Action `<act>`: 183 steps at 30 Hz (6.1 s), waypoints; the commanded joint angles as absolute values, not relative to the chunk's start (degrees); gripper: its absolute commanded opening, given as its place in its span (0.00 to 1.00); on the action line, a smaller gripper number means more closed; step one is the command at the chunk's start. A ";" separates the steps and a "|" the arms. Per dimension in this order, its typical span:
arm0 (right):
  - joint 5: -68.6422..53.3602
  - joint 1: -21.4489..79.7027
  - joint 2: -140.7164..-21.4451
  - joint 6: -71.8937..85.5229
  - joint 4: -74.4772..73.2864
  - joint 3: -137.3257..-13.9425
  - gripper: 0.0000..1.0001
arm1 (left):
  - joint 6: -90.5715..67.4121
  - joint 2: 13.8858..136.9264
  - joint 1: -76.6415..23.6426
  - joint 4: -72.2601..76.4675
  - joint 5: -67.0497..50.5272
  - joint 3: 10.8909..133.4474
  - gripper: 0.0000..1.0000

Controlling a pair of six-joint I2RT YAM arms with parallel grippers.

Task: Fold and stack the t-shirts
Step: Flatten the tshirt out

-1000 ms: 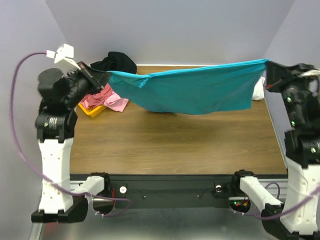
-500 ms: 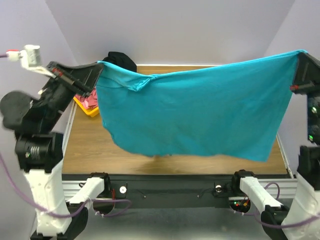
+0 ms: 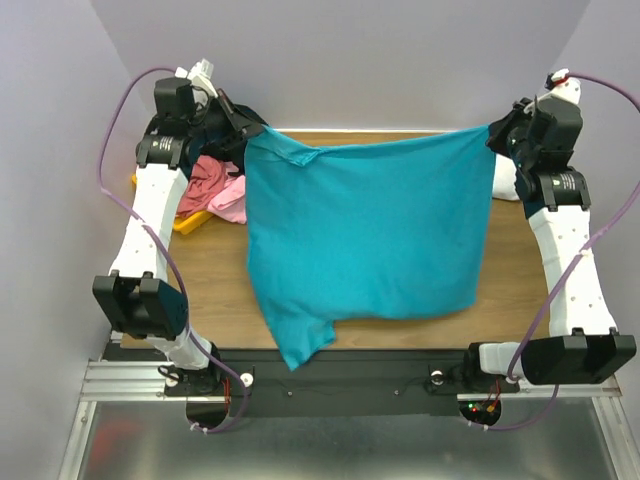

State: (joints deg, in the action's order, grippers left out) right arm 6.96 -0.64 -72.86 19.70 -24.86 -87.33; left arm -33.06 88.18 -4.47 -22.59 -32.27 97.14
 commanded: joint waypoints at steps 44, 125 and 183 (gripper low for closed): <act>24.87 -0.18 -47.11 19.68 -23.29 -90.90 0.00 | -38.76 66.61 -5.27 -24.43 -39.99 97.75 0.00; -7.29 -0.44 -115.74 26.01 -17.22 -77.24 0.81 | -29.53 127.86 -15.30 -16.70 -19.42 97.37 0.99; -6.15 -0.09 -69.87 31.02 -37.35 -50.98 0.88 | -62.22 48.06 -52.28 -33.40 4.92 29.53 0.93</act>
State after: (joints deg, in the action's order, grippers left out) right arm -7.03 -0.32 -70.74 29.45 -37.41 -50.57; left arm -57.52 45.67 -49.23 -33.23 3.92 29.87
